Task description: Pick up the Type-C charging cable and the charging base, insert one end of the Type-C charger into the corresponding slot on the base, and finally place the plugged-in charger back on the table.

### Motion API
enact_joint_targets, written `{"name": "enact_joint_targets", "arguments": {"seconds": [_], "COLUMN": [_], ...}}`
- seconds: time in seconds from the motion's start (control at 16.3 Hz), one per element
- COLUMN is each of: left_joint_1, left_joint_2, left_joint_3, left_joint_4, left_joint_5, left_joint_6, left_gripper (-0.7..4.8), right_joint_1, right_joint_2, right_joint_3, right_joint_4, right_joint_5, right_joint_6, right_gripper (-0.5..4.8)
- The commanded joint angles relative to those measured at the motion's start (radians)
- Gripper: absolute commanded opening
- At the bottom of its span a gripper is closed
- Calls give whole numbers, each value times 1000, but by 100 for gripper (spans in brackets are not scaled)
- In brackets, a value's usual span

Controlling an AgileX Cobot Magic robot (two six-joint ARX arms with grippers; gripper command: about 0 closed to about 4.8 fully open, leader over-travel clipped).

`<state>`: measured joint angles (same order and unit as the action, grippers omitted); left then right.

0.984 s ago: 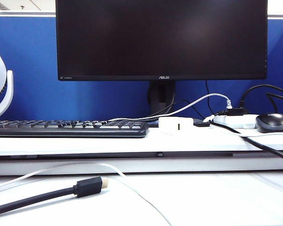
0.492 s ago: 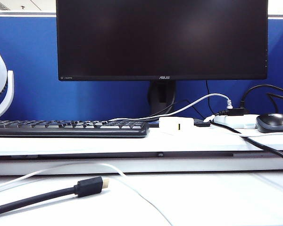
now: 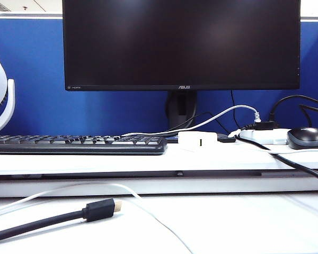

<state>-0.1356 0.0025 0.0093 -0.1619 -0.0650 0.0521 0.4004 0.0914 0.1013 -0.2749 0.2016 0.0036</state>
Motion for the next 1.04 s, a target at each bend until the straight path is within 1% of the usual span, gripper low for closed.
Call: {"name": "enact_joint_targets", "arguments": {"seconds": [0.06, 0.25, 0.31, 0.37, 0.49, 1.04], "left_joint_1": [0, 0, 0, 0, 0, 0], "left_joint_2": [-1, -1, -1, -1, -1, -1], "left_joint_3": [-1, -1, -1, -1, -1, -1], "left_joint_4": [-16, -15, -15, -15, -15, -15], "left_joint_5": [-2, 0, 0, 0, -1, -1], "left_joint_6": [0, 0, 0, 0, 0, -1], "left_gripper": [61, 61, 61, 61, 61, 61], "right_joint_1": [-77, -211, -232, -282, -306, -305], "right_joint_2": [-55, -89, -89, -89, -89, -89], "right_joint_3": [-55, -89, -92, -96, -99, -99], "right_joint_4": [40, 101, 100, 109, 124, 122], "right_joint_5": [15, 13, -6, -69, -69, -69], "right_joint_6": [3, -27, -42, -56, -56, -56], "right_gripper": [-6, -6, -6, -6, -6, -6]}}
